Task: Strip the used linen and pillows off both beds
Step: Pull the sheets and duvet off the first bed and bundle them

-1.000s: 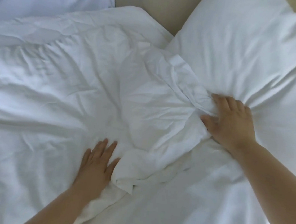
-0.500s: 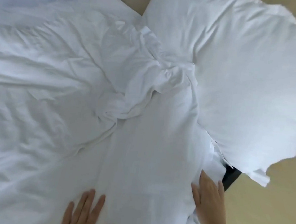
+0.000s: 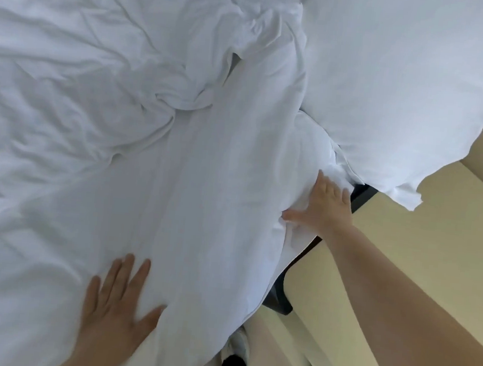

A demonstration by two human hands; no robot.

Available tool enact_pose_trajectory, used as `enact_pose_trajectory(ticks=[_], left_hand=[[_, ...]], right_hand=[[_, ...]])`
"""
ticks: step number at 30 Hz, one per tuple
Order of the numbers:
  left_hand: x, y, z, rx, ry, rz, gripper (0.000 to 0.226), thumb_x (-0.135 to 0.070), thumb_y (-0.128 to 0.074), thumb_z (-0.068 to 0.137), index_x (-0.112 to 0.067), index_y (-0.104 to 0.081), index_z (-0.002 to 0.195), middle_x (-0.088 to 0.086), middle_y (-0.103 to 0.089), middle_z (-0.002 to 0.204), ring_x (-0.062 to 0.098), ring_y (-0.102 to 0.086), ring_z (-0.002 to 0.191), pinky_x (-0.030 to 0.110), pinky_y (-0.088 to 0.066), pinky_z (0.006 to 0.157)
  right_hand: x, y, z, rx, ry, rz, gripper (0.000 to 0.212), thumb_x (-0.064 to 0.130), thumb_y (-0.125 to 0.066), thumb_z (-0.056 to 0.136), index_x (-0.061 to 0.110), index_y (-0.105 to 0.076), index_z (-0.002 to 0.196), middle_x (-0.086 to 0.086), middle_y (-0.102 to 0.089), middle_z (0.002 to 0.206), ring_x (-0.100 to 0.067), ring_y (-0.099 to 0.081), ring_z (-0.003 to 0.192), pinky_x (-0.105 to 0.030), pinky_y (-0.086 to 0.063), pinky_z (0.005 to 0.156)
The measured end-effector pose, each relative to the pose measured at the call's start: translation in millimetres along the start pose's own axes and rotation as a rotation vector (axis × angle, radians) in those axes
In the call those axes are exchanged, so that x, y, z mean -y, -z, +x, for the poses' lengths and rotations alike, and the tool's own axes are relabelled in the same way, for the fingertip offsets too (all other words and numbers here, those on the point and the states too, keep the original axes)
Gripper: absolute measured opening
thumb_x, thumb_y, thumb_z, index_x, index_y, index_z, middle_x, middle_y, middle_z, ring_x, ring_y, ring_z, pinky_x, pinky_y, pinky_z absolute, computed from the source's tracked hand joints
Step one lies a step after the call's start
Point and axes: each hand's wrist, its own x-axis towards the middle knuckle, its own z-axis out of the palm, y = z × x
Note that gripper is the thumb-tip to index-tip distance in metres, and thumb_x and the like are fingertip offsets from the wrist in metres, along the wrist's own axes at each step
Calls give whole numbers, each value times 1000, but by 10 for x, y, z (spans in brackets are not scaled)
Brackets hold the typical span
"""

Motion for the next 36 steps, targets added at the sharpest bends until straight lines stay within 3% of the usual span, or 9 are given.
enact_pose_trajectory(ticks=[4,7,18,22,25,28,30,33,36], left_hand=[[48,-20,243,-87,94,110,125,-85,32,46,-12,8,143,-2,4,151,6,9,140,13,38,92],[64,36,245,102,147,128,125,-78,45,10,-16,38,118,-16,37,127,-2,30,123,15,45,72],[-342,411,-114,-26,158,-174,69,-55,-30,92,-30,4,146,-10,1,155,9,2,144,29,4,116],[-905,422,-456,-176,-120,-328,111,-83,-29,47,-37,16,138,-15,-9,142,-8,-10,133,13,2,108],[-1013,152,-421,-136,-119,-120,112,-70,-41,43,-27,-19,144,-1,-44,139,5,-45,123,42,-41,100],[-808,-109,-255,-179,-250,132,109,-43,-82,21,-22,-42,120,8,-55,113,20,-48,101,46,-42,83],[-695,-219,-188,-188,-309,164,120,-22,-90,11,-21,-42,120,9,-43,117,22,-43,103,45,-30,86],[-657,-283,-179,-111,-333,173,159,-29,-90,10,-30,-9,146,10,-41,123,25,-41,110,44,-15,105],[-577,-324,-201,-123,-322,204,170,-35,-90,8,-23,6,148,12,-37,135,27,-36,122,38,1,114]], right_hand=[[122,129,219,49,-38,-5,83,48,-68,72,10,-31,135,-7,-44,132,-25,-34,132,-38,-25,109],[114,239,236,-85,47,-35,25,31,-47,90,11,-46,74,0,-48,73,-31,-53,101,-34,-33,90],[-250,892,-1088,-497,388,456,30,46,-39,60,22,-30,44,5,-34,40,-5,-38,46,-13,-24,50],[-504,1269,-1562,-822,449,316,35,36,-43,72,9,-51,52,16,-44,51,11,-41,67,-12,-27,70],[-500,1049,-1553,-865,467,164,27,26,-45,76,9,-50,56,13,-57,59,-5,-59,65,-22,-30,73],[-616,480,-1266,-668,334,-96,20,16,-48,72,5,-59,61,-6,-64,65,-31,-61,57,-34,-46,61],[-691,131,-1148,-369,178,-95,24,10,-53,82,1,-63,102,-11,-65,111,-34,-61,101,-42,-46,83],[-804,-51,-1173,-140,-111,449,65,26,-58,87,5,-30,141,-9,-41,141,-26,-34,131,-36,-27,107],[-831,8,-1212,-224,-361,944,52,35,-63,78,-1,-52,114,-8,-54,85,-26,-52,87,-32,-44,73]])
